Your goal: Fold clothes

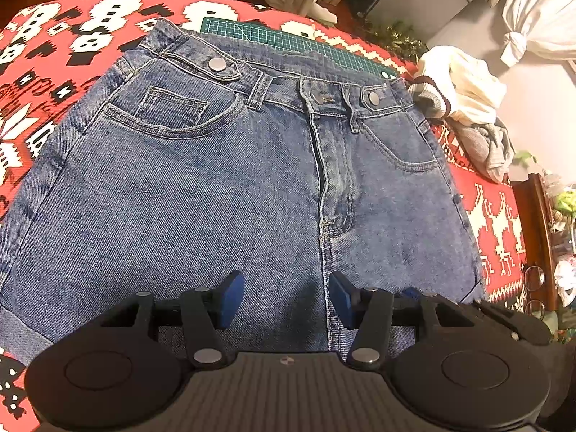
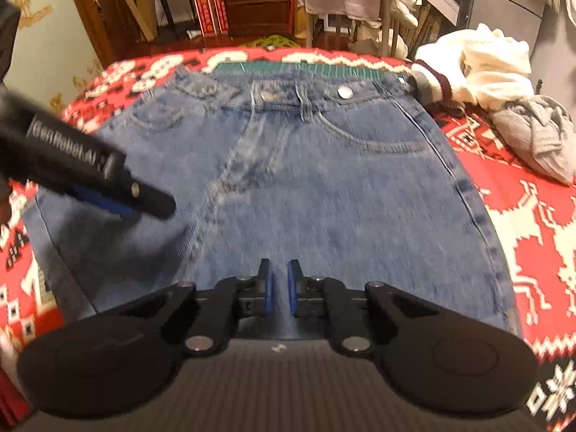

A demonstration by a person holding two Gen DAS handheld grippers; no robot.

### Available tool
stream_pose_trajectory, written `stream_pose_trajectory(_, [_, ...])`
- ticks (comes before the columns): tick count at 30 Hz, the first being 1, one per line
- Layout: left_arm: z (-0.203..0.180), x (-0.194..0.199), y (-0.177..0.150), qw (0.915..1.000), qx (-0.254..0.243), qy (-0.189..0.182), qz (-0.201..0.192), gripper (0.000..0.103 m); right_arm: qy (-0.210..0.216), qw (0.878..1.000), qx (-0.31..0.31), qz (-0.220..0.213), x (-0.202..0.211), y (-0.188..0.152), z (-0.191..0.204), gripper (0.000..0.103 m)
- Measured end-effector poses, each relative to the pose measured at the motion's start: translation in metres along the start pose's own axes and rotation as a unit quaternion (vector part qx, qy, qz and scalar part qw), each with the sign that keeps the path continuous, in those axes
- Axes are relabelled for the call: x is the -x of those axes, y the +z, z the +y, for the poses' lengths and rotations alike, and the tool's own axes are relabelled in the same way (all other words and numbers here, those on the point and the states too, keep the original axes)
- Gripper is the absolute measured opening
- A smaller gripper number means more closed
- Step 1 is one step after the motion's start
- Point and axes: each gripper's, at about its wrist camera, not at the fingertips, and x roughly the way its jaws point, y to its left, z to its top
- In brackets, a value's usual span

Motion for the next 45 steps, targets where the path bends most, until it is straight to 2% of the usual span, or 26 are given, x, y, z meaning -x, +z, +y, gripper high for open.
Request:
stream_pose_trajectory(3, [0.001,0.000,0.001,1.0000,0.002,0.000,0.000,0.052,-0.003,1.000,-0.011,-0.003,-0.010,0.006,-0.001,0.011])
stream_pose_trajectory(8, [0.003,0.002,0.001,1.0000,0.003,-0.003,-0.001,0.051,0.004,0.999,-0.020,0.042,-0.017,0.003,-0.001,0.011])
stream_pose_trajectory(18, [0.003,-0.001,-0.001,1.0000,0.006,-0.002,0.008,0.052,0.036,0.994,-0.006,0.105,0.004,-0.023,-0.004,0.011])
stream_pose_trajectory(21, [0.002,0.000,-0.002,1.0000,0.004,-0.002,0.005,0.052,0.039,0.995,-0.028,0.082,0.009,-0.016,-0.015,0.011])
stream_pose_trajectory(25, [0.004,-0.001,0.000,1.0000,0.007,0.000,0.006,0.052,0.012,0.997,-0.071,0.016,0.014,0.008,-0.038,0.012])
stream_pose_trajectory(28, [0.005,-0.002,0.000,0.9999,0.009,0.002,0.008,0.052,-0.021,0.996,-0.085,-0.003,0.001,0.027,-0.053,0.012])
stream_pose_trajectory(31, [0.005,-0.002,0.001,0.9999,0.008,0.001,0.008,0.052,-0.031,0.995,-0.092,-0.001,-0.014,0.038,-0.067,0.012])
stream_pose_trajectory(38, [0.008,-0.007,0.002,0.9999,0.007,0.003,0.013,0.051,-0.045,0.995,-0.080,0.026,-0.031,0.030,-0.078,0.012])
stream_pose_trajectory(45, [0.007,-0.008,0.003,0.9999,0.006,0.005,0.013,0.052,-0.041,0.996,-0.049,0.069,-0.015,0.009,-0.074,0.013])
